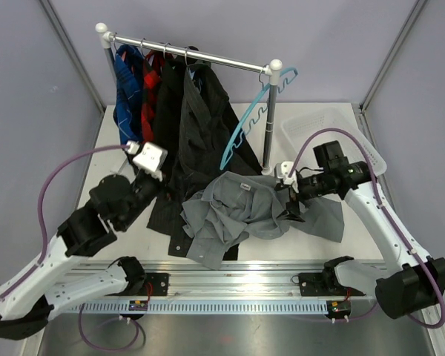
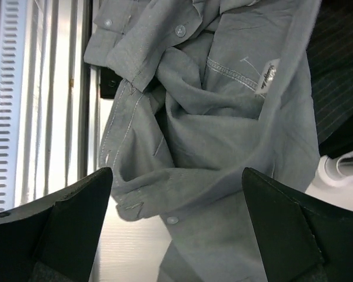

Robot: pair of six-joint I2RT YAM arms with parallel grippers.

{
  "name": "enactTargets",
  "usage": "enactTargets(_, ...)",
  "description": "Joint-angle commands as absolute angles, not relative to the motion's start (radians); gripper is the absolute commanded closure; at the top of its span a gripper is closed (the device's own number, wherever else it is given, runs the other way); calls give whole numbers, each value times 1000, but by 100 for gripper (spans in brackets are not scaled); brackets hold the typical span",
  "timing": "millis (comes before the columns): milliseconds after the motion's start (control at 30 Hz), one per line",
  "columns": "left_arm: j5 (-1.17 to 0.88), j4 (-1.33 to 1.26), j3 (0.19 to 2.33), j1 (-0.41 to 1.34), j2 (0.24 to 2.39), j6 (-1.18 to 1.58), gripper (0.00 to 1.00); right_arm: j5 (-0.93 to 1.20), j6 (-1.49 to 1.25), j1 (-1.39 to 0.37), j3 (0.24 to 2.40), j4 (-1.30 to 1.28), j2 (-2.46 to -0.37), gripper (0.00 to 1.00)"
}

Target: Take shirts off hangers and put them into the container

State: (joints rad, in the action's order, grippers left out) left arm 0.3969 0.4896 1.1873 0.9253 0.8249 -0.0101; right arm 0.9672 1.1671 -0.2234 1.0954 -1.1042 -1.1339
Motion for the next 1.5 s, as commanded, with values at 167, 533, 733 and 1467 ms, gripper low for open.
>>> enactTargets(167, 391, 443, 813, 922, 445, 136, 1, 669, 1152, -374, 1103, -838, -1212, 1)
enactTargets(533, 376, 468, 690, 922, 324, 282, 1, 658, 1161, -506, 1036, -713, -1367, 1)
enactTargets(733, 380, 486, 680, 922, 272, 310, 1, 675, 1010, -689, 940, -582, -1402, 1)
enactTargets(1467, 400, 525, 649, 922, 169, 371, 1, 354, 876, -825, 930, -434, -1654, 31)
